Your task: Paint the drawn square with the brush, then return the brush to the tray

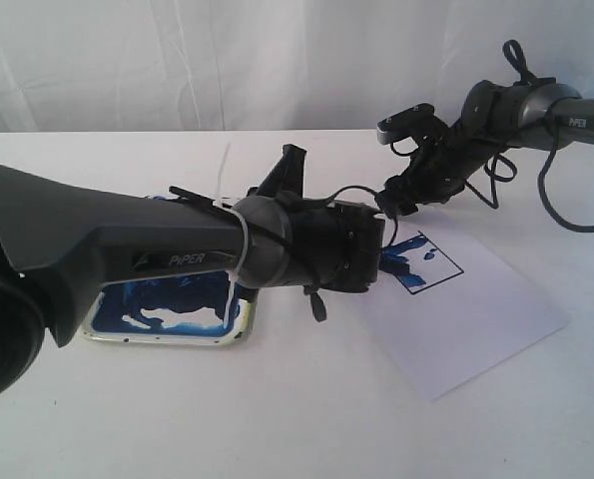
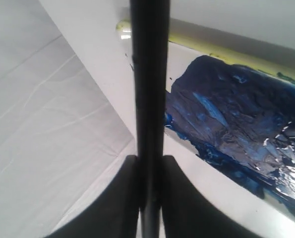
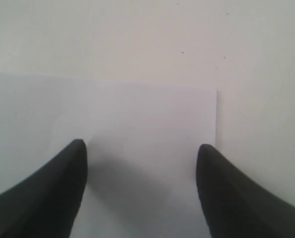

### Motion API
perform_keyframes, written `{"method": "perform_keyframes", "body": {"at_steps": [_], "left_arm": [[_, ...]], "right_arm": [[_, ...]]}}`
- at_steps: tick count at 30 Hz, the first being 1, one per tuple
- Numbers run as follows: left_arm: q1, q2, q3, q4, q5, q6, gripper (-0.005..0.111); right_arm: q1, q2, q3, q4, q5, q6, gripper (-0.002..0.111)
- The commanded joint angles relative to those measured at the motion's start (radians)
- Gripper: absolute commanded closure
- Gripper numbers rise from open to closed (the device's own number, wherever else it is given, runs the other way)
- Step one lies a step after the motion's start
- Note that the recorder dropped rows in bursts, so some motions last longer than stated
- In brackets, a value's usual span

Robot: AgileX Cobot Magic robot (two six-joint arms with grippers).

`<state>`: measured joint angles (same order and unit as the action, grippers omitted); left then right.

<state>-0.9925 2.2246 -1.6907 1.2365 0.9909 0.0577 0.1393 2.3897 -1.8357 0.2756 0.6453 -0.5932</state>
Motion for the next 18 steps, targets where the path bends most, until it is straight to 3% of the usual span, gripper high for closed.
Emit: {"method": "perform_keyframes", "body": {"at_steps": [1, 18], "left_arm": [[-0.006, -0.001, 0.003, 0.045, 0.020, 0.019, 0.107], [0.005, -0.001, 0.003, 0.126, 0.015, -0.027, 0.107]], "right_arm": [[-0.001, 0.043, 0.021, -0.072, 0.060, -0.016, 0.048], [-0.001, 0.043, 0.021, -0.072, 0.065, -0.016, 0.048]]}}
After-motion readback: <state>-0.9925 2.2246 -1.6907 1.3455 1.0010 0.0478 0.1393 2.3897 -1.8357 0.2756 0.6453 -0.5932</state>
